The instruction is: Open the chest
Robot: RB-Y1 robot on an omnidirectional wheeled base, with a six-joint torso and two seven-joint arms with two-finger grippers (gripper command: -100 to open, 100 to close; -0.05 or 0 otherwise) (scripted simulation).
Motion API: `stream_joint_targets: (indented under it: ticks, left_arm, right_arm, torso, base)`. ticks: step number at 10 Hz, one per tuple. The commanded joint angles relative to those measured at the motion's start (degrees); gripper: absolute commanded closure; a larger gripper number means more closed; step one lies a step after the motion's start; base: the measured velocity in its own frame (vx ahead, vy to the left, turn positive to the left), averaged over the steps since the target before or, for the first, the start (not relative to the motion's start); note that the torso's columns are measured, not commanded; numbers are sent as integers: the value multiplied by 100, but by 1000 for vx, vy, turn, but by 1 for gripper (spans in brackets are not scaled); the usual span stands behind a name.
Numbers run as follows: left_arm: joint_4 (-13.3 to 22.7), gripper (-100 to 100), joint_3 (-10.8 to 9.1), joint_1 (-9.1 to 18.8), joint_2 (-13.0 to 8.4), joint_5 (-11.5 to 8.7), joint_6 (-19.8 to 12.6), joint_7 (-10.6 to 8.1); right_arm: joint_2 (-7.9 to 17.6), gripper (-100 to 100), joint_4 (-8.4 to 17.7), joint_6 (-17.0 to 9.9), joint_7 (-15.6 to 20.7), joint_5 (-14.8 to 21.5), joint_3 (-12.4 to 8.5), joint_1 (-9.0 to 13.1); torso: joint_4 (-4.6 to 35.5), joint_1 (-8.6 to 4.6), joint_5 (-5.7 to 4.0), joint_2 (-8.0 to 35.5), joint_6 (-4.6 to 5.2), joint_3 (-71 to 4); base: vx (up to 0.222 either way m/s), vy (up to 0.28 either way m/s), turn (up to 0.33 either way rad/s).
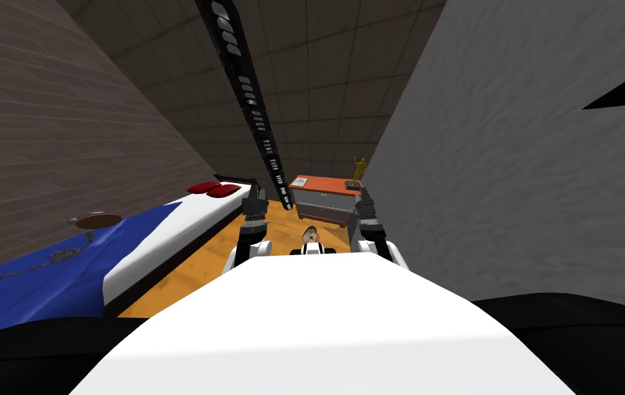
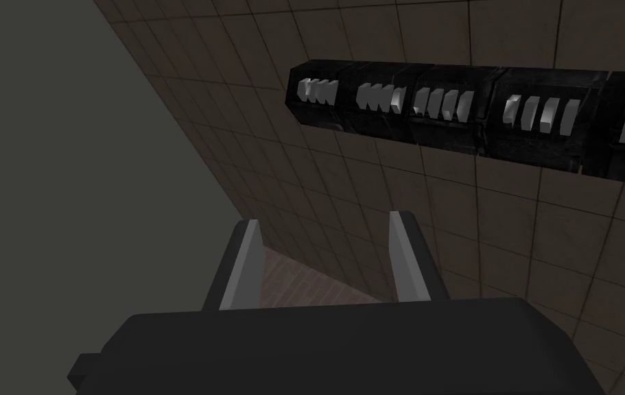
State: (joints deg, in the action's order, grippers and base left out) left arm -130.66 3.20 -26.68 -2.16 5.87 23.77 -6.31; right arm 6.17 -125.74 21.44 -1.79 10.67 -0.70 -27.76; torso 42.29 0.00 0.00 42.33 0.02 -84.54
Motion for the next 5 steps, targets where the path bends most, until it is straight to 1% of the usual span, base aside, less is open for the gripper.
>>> stream_joint_targets:
  ticks: [1, 2, 3, 4, 5]
  left_arm:
    - [0, 0, 0, 0, 0, 0, 0, 0]
    - [0, 0, 0, 1, 0, 0, 0, 0]
    - [0, 0, 0, 0, 0, 0, 0, 0]
    - [0, 0, 0, 0, 0, 0, 0, 0]
    - [0, 0, 0, 0, 0, 0, 0, 0]
  right_arm:
    - [91, -100, 302, -410, 137, 422, 155, 63]
    - [91, -100, 302, -516, 137, 422, 155, 63]
    - [128, -100, 453, -697, 197, 639, 224, 93]
    - [128, -100, 453, -783, 197, 639, 224, 93]
    - [157, -100, 614, -1019, 262, 871, 299, 125]
  torso:
    - [2, 2, 0, 3, -3, 3]
    - [0, 0, 0, -3, -3, -1]
    - [0, 0, 0, -3, 0, -2]
    - [-1, 2, 0, -8, -4, -4]
    - [0, 0, 0, -3, 0, -2]
  base:
    - [47, 2, 169]
    - [41, 4, 63]
    - [48, 10, 114]
    - [36, 3, 60]
    - [39, 9, 113]
